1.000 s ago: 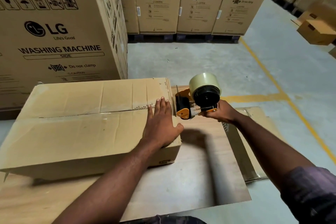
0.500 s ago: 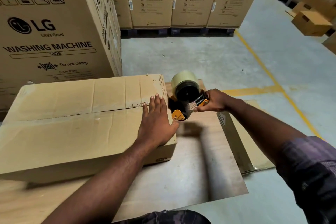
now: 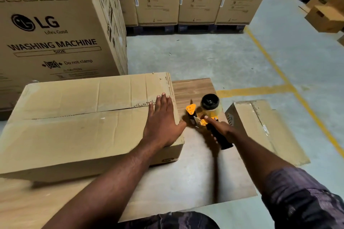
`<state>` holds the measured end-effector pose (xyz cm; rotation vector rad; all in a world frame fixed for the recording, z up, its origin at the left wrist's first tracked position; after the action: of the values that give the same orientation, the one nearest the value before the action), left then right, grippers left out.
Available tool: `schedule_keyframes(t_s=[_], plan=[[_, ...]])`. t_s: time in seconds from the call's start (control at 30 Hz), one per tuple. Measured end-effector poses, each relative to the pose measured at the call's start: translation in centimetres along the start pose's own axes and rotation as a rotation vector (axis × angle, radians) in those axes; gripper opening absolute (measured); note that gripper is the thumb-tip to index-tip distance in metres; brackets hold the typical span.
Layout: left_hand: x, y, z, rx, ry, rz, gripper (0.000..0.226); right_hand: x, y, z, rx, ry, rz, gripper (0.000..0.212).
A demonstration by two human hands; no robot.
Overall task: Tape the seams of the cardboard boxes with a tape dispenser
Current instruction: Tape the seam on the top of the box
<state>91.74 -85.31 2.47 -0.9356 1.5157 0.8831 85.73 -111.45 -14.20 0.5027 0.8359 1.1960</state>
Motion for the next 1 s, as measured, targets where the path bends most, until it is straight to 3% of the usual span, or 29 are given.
schedule_keyframes(t_s=[0.07,0.13,0.2,0.27,0.33,0.37,0.43,0.5,0.57,0.77,0.9,1.0], plan=[[-0.1,0.0,0.0,-0.003,0.009,-0.007,0.095,3.0,0.5,-1.7,0.101,-0.263,0.155,0.073],[-0.1,0.0,0.1,-0.008,0.015,-0.014,0.094,5.0,1.8,-2.1,0.166,-0.312,0.228,0.078],[-0.1,0.1,0.1,-0.014,0.006,-0.024,0.093,5.6,3.3,-1.8,0.214,-0.127,0.194,0.074],[-0.2,0.0,0.2,-0.018,0.013,-0.039,0.088,5.3,5.2,0.4,0.197,0.209,0.157,0.072],[-0.5,-0.1,0.4,-0.030,0.046,-0.075,0.077,5.0,6.0,5.2,0.023,0.450,0.102,0.068],[-0.7,-0.1,0.5,-0.036,0.058,-0.095,0.071,5.0,6.2,8.1,-0.123,0.428,0.054,0.066],[-0.9,-0.2,0.5,-0.036,0.071,-0.122,0.062,6.7,7.7,13.2,-0.382,0.131,0.087,0.067],[-1.1,-0.1,0.6,-0.030,0.099,-0.143,0.057,10.3,9.9,15.5,-0.451,-0.270,0.276,0.057],[-1.3,0.0,0.9,-0.026,0.141,-0.168,0.054,14.0,10.9,15.6,-0.453,-0.397,0.405,0.058],[-1.8,0.1,2.2,-0.070,0.385,-0.224,0.046,15.2,8.7,9.7,-0.220,-0.209,0.353,0.080],[-1.8,0.0,2.5,-0.082,0.459,-0.222,0.046,11.4,9.9,15.7,-0.537,-0.187,-0.030,0.056],[-1.8,-0.1,2.2,-0.064,0.430,-0.184,0.050,13.3,11.7,16.9,-0.591,-0.148,0.004,0.035]])
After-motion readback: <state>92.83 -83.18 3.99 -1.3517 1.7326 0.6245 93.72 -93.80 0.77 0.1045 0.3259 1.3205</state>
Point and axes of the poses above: each hand's wrist, its own y-axis away from the middle knuckle, its own x-axis out of the palm, z = x × y, the point moved 10 cm from there along -y, towards the middle knuckle, and after that the axes turned 9 degrees about -y, right-handed, at the moved point
